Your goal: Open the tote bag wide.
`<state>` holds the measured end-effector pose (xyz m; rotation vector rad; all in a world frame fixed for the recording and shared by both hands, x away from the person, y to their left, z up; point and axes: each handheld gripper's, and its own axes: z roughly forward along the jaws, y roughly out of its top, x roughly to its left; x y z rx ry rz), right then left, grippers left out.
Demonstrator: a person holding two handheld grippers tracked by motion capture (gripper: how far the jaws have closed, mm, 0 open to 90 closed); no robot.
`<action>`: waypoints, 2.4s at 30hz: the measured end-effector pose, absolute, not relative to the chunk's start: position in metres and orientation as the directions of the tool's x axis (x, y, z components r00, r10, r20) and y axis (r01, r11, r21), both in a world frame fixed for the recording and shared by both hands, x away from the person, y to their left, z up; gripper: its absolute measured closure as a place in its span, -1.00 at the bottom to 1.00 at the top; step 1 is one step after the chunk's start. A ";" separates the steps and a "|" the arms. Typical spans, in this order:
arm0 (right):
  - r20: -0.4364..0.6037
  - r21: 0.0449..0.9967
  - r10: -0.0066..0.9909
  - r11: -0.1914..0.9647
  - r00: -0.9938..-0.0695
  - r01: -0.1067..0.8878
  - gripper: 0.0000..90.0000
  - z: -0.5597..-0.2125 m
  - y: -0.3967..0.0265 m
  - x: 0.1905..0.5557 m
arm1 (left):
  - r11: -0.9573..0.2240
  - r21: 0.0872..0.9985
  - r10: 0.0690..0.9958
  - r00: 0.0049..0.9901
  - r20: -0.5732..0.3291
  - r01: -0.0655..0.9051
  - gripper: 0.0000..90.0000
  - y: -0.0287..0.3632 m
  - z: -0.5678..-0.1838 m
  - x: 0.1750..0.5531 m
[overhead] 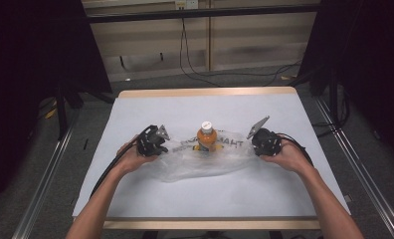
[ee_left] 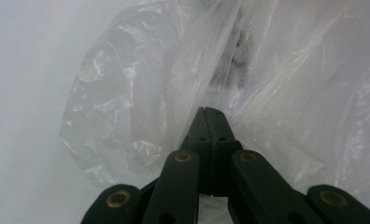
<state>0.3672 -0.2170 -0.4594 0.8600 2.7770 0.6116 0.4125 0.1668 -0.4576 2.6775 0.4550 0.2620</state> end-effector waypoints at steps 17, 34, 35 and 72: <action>0.054 0.676 0.600 0.566 -0.798 0.472 1.00 -0.422 -0.232 0.365 | -0.680 0.688 0.355 0.935 0.006 0.254 1.00 0.171 -0.416 0.393; 0.037 0.745 0.555 0.539 -0.831 0.393 1.00 -0.390 -0.210 0.366 | -0.704 0.683 0.286 0.958 0.021 0.195 1.00 0.135 -0.404 0.385; 0.035 0.744 0.554 0.542 -0.832 0.392 1.00 -0.389 -0.209 0.365 | -0.710 0.676 0.272 0.962 0.009 0.195 1.00 0.129 -0.409 0.383; 0.164 0.431 0.515 0.730 -0.842 0.531 1.00 -0.462 -0.107 0.465 | -0.860 0.507 0.087 0.996 0.026 0.062 1.00 0.065 -0.459 0.330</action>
